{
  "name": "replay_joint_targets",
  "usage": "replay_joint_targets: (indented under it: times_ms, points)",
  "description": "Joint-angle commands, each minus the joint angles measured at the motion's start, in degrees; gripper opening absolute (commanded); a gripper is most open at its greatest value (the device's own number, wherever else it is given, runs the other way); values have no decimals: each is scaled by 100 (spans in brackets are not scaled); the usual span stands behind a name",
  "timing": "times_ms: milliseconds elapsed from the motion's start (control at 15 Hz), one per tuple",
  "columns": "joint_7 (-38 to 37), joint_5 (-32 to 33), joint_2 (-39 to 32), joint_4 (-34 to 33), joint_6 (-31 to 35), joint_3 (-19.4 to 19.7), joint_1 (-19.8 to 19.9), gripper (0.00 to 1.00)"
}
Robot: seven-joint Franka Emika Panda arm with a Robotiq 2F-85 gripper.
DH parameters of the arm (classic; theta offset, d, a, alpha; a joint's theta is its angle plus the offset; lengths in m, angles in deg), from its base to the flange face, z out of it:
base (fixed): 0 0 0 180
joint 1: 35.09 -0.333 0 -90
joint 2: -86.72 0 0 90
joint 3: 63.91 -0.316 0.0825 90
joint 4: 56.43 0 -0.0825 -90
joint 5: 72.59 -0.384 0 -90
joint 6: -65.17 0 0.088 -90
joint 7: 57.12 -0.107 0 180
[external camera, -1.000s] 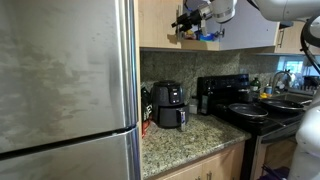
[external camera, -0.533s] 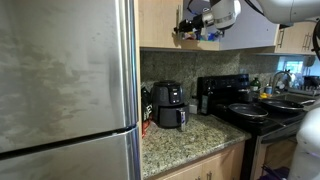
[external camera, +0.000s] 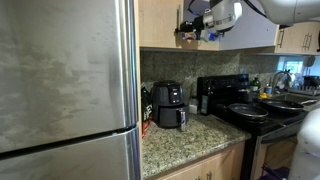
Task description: Open the top left cupboard door
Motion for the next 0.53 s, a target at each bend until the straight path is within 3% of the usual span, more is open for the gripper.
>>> replay_joint_targets:
  times_ms: [0, 467]
  points:
    - [-101, -286, 339, 631, -229, -219, -282, 4]
    - [-136, -356, 710, 968, -46, -354, -333, 4]
